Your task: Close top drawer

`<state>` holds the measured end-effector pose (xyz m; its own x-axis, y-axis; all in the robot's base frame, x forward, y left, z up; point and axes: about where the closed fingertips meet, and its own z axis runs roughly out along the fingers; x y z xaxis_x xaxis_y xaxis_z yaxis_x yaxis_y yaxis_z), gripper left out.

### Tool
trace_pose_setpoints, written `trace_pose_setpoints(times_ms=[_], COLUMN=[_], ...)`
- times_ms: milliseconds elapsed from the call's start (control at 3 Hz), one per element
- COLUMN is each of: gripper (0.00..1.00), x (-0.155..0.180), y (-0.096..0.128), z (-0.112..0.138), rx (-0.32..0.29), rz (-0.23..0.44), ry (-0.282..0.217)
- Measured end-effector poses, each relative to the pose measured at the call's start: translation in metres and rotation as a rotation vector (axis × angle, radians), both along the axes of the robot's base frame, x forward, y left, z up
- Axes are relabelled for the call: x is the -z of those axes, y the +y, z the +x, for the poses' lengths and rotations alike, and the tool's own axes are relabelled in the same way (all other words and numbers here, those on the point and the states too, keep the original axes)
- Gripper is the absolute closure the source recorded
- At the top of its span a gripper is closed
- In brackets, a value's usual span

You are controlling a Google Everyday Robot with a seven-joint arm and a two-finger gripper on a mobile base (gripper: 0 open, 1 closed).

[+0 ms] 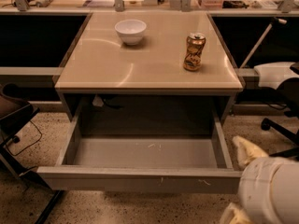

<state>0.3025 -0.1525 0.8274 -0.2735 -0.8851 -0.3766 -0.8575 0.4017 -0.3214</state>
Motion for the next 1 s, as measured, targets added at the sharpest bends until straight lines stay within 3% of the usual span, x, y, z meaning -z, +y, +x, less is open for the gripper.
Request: trace_pose_setpoints(times_ms=[333,667,1000], gripper=[0.0,0.0,0.0], x=[0.048,0.132,0.188], y=[0.044,0.102,0.138], z=[-0.017,-0.059,-0.074], rx=[-0.095,-0.202,-0.213], rz=[0.015,0.136,0.285], ry=[-0.038,0.134,0.335])
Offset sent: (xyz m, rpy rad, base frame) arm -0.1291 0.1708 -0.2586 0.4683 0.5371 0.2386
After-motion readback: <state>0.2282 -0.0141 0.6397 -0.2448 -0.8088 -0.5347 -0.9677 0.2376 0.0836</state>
